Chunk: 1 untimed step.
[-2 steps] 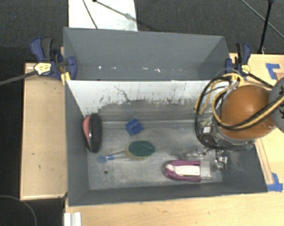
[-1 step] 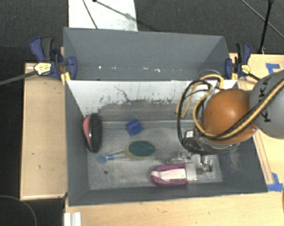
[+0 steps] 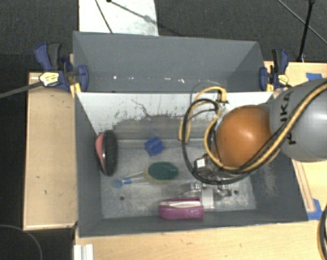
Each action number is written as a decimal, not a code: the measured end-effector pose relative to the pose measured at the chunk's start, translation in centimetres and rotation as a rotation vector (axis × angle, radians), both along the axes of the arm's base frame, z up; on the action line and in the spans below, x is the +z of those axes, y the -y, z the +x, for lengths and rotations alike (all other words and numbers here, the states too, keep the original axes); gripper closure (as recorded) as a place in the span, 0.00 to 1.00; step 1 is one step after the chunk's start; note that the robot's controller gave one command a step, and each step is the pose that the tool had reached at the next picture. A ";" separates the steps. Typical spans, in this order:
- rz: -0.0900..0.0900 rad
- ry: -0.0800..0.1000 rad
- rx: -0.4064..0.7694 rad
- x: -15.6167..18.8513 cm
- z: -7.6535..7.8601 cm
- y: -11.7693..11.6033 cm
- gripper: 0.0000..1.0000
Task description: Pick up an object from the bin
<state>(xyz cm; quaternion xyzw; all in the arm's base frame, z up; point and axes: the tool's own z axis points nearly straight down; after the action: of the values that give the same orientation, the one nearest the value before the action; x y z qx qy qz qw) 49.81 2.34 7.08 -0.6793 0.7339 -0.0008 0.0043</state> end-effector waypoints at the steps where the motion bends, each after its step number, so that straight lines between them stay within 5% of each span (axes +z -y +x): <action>1: -0.002 -0.003 0.001 0.0 -0.1 0.1 1.00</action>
Offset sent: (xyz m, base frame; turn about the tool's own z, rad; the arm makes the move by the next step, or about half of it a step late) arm 0.0000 0.0000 0.0000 0.0000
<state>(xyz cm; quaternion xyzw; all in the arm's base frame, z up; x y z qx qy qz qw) 49.75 2.22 7.04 -0.6797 0.7335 -0.0007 0.0027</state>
